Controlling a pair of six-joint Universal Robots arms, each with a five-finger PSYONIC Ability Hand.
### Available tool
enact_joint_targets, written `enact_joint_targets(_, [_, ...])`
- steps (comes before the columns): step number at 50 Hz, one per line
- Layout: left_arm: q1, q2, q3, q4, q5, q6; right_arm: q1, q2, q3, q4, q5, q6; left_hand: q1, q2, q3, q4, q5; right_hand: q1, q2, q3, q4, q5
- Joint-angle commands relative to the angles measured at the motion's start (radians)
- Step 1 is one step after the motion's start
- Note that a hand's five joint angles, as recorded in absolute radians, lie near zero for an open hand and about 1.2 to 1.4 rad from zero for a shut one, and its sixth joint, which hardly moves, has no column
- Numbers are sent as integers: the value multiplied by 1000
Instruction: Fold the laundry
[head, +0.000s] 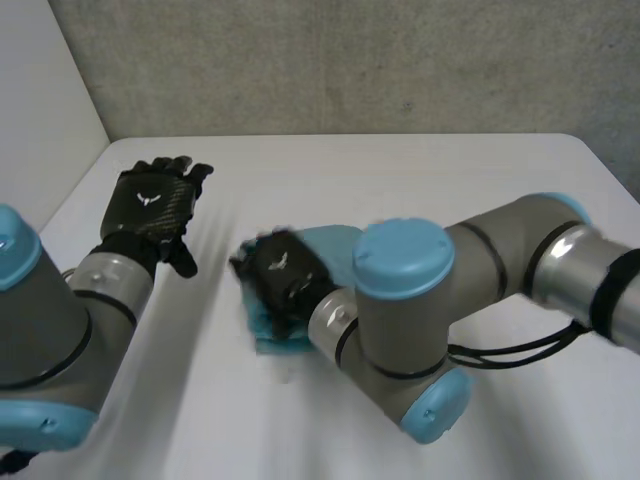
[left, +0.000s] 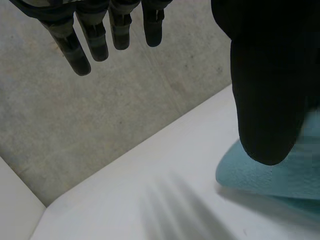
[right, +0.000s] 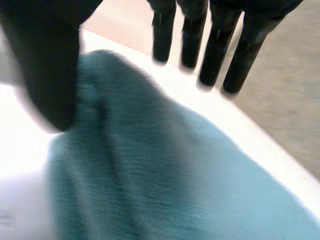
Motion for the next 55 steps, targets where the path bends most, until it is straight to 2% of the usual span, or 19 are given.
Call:
enact_joint_targets(1, [-81,-153,171,-5,4,-19,-89,-148,34,5,139,99,8,13,10,13,-19,-148,-238,-266,-263,-286])
enact_joint_targets(5, [-132,-219,246,-17,6,-73,-146,-160,39,28,134,220,13,19,16,19,-14,-148,-238,-266,-263,-286])
enact_joint_targets(7, [-163,-281,301,-76,10,-148,-163,-160,32,50,128,244,19,25,21,24,-8,-148,-238,-266,-263,-286])
enact_joint_targets(11, [-174,-357,352,-198,17,-251,-221,-115,-1,133,76,280,19,25,21,24,-8,-148,-238,-266,-263,-286])
enact_joint_targets(19, [-160,-410,335,-315,13,-291,-298,89,-96,288,33,300,8,13,10,13,-19,-148,-238,-266,-263,-286])
enact_joint_targets(28, [-146,-364,295,-322,9,-282,-328,128,-176,365,22,289,10,16,13,16,-17,-148,-238,-266,-263,-286])
enact_joint_targets(33, [-160,-269,308,-321,12,-282,-327,21,-182,354,-1,301,10,16,13,16,-17,-148,-238,-266,-263,-286])
enact_joint_targets(38, [-161,-106,372,-324,12,-280,-338,-201,-150,286,8,332,16,22,19,21,-11,-148,-238,-266,-263,-286])
enact_joint_targets(39, [-161,-106,372,-324,12,-280,-338,-202,-150,285,8,332,16,22,19,22,-11,-148,-238,-266,-263,-286])
enact_joint_targets(40, [-152,-59,392,-333,12,-280,-347,-264,-127,263,25,340,22,28,24,27,-5,-148,-238,-266,-263,-286])
enact_joint_targets(41, [-152,-58,392,-333,12,-280,-347,-265,-127,262,25,340,22,28,24,27,-5,-148,-238,-266,-263,-286])
enact_joint_targets(43, [-128,35,430,-371,15,-279,-391,-394,-74,223,86,337,28,34,30,33,1,-148,-238,-266,-263,-286])
enact_joint_targets(44, [-128,35,430,-371,15,-279,-391,-395,-73,222,87,337,28,34,30,33,1,-148,-238,-266,-263,-286])
enact_joint_targets(46, [-64,104,461,-429,18,-279,-440,-505,-20,195,149,331,31,37,33,36,4,-148,-238,-266,-263,-286])
enact_joint_targets(49, [-34,123,475,-465,21,-279,-488,-586,29,195,191,312,31,37,33,36,4,-148,-238,-266,-263,-286])
enact_joint_targets(51, [6,149,482,-517,38,-280,-509,-611,54,199,200,291,31,37,33,36,4,-148,-238,-266,-263,-286])
enact_joint_targets(55, [21,153,484,-542,67,-282,-534,-631,94,204,209,243,25,31,27,30,-2,-148,-238,-266,-263,-286])
